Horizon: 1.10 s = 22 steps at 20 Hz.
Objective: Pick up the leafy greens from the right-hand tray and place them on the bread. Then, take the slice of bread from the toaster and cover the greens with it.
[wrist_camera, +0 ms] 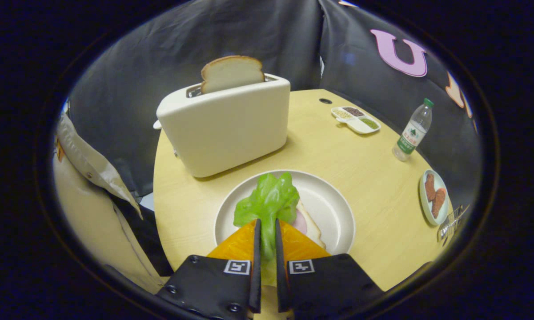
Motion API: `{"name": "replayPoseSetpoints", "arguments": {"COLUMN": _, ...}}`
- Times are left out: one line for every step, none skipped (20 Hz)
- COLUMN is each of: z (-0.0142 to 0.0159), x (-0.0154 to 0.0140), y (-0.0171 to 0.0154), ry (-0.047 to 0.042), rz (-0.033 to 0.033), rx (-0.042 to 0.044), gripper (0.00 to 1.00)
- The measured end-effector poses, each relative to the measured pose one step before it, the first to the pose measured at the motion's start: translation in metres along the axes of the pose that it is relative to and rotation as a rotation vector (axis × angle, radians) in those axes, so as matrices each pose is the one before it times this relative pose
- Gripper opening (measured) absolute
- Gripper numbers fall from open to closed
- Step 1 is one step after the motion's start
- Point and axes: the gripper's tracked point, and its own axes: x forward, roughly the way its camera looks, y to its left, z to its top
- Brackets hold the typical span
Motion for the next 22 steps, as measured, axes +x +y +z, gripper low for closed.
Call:
{"name": "replayPoseSetpoints", "arguments": {"z": -0.00136, "x": 0.00044, "y": -0.00281, "ry": 0.00970, "rz": -0.00897, "rx": -0.00417, "gripper": 0.21}}
{"name": "replayPoseSetpoints", "arguments": {"z": -0.00190, "x": 0.00238, "y": -0.00319, "ry": 0.00766, "rz": -0.01467, "rx": -0.00538, "gripper": 0.28}}
{"name": "replayPoseSetpoints", "arguments": {"z": -0.00068, "x": 0.00217, "y": -0.00335, "ry": 0.00257, "rz": -0.01552, "rx": -0.00776, "gripper": 0.34}}
{"name": "replayPoseSetpoints", "arguments": {"z": -0.00088, "x": 0.00146, "y": -0.00117, "ry": 0.00491, "rz": -0.00509, "rx": -0.00176, "gripper": 0.40}}
{"name": "replayPoseSetpoints", "arguments": {"z": -0.00037, "x": 0.00070, "y": -0.00120, "ry": 0.00336, "rz": -0.00561, "rx": -0.00221, "gripper": 0.46}}
{"name": "replayPoseSetpoints", "arguments": {"z": -0.00103, "x": 0.00081, "y": 0.00062, "ry": 0.00471, "rz": 0.00094, "rx": -0.00165, "gripper": 0.52}}
{"name": "replayPoseSetpoints", "arguments": {"z": -0.00036, "x": 0.00134, "y": -0.00221, "ry": 0.00267, "rz": -0.00693, "rx": -0.00434, "gripper": 0.58}}
{"name": "replayPoseSetpoints", "arguments": {"z": -0.00079, "x": -0.00137, "y": 0.00134, "ry": 0.00343, "rz": 0.00413, "rx": 0.00085, "gripper": 0.64}}
{"name": "replayPoseSetpoints", "arguments": {"z": 0.00209, "x": -0.00250, "y": 0.00018, "ry": -0.00319, "rz": -0.00253, "rx": 0.00052, "gripper": 0.70}}
{"name": "replayPoseSetpoints", "arguments": {"z": 0.00203, "x": -0.00159, "y": 0.00027, "ry": -0.00569, "rz": -0.00071, "rx": 0.00242, "gripper": 0.76}}
{"name": "replayPoseSetpoints", "arguments": {"z": 0.00293, "x": -0.00208, "y": -0.00074, "ry": -0.00761, "rz": -0.00719, "rx": 0.00448, "gripper": 0.82}}
{"name": "replayPoseSetpoints", "arguments": {"z": 0.00525, "x": -0.00563, "y": -0.00026, "ry": -0.00967, "rz": -0.00886, "rx": 0.00518, "gripper": 0.88}}
{"name": "replayPoseSetpoints", "arguments": {"z": 0.00623, "x": -0.00098, "y": -0.00052, "ry": -0.01150, "rz": -0.00635, "rx": 0.00612, "gripper": 0.94}}
{"name": "replayPoseSetpoints", "arguments": {"z": 0.00603, "x": -0.00100, "y": -0.00023, "ry": -0.01162, "rz": -0.00498, "rx": 0.00760, "gripper": 1.00}}
{"name": "replayPoseSetpoints", "arguments": {"z": 0.00805, "x": -0.00291, "y": 0.00004, "ry": -0.01382, "rz": -0.00374, "rx": 0.00716, "gripper": 1.00}}
{"name": "replayPoseSetpoints", "arguments": {"z": 0.00820, "x": -0.00372, "y": -0.00041, "ry": -0.01254, "rz": -0.00462, "rx": 0.00568, "gripper": 1.00}}
{"name": "replayPoseSetpoints", "arguments": {"z": 0.00926, "x": -0.00408, "y": -0.00009, "ry": -0.01259, "rz": -0.00487, "rx": 0.00251, "gripper": 1.00}}
{"name": "replayPoseSetpoints", "arguments": {"z": 0.00908, "x": -0.00387, "y": 0.00119, "ry": -0.01260, "rz": -0.00299, "rx": 0.00129, "gripper": 1.00}}
{"name": "replayPoseSetpoints", "arguments": {"z": 0.00957, "x": -0.00370, "y": 0.00054, "ry": -0.01100, "rz": -0.00314, "rx": 0.00287, "gripper": 1.00}}
{"name": "replayPoseSetpoints", "arguments": {"z": 0.00829, "x": -0.00406, "y": 0.00011, "ry": -0.00945, "rz": -0.00248, "rx": 0.00465, "gripper": 1.00}}
{"name": "replayPoseSetpoints", "arguments": {"z": 0.00896, "x": -0.00348, "y": 0.00149, "ry": -0.01052, "rz": -0.00112, "rx": 0.00564, "gripper": 1.00}}
{"name": "replayPoseSetpoints", "arguments": {"z": 0.00941, "x": -0.00354, "y": 0.00154, "ry": -0.01153, "rz": 0.00029, "rx": 0.00467, "gripper": 1.00}}
